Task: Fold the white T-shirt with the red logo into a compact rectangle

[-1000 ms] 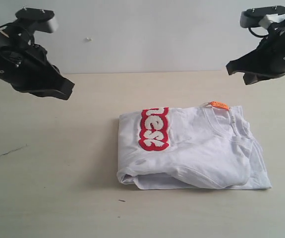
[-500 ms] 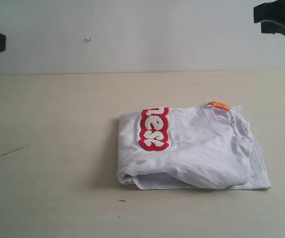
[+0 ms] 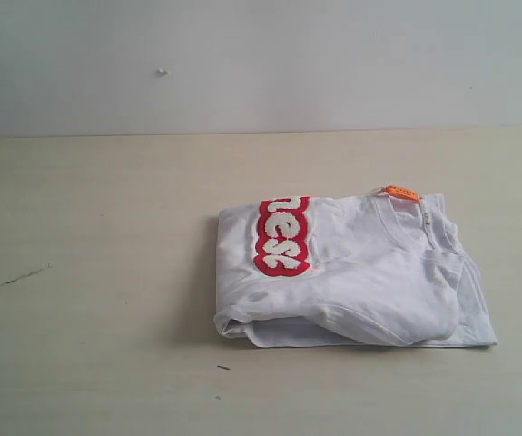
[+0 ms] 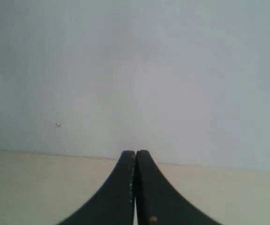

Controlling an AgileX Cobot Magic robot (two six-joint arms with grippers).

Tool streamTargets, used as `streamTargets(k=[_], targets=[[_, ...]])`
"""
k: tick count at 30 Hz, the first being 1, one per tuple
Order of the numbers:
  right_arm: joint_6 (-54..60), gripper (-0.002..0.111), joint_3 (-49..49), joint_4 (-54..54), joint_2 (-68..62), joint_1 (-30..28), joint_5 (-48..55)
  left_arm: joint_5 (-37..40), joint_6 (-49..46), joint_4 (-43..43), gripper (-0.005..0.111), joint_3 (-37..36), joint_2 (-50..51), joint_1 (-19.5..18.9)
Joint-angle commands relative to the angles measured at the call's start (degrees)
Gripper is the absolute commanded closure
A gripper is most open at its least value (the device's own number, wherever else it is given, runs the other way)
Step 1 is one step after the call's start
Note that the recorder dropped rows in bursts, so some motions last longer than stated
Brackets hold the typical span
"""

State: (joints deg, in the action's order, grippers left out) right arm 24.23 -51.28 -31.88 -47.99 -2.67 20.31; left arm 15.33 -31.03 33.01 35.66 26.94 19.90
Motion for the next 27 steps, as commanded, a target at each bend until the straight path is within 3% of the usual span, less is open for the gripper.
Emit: streamTargets(k=[1, 11, 27], targets=[[0.1, 0.108, 0.7, -1.2, 6.7, 0.0, 0.2, 1.7, 0.1, 0.7, 0.107, -0.5, -4.9, 0.0], [-0.3, 0.108, 0.7, -3.5, 19.3, 0.0, 4.3, 8.9, 0.1, 0.8, 0.107, -0.5, -10.1, 0.0], [-0.5, 0.108, 0.7, -3.8, 38.9, 0.0, 2.3, 8.9, 0.0, 0.7, 0.107, -0.5, -10.2, 0.0]])
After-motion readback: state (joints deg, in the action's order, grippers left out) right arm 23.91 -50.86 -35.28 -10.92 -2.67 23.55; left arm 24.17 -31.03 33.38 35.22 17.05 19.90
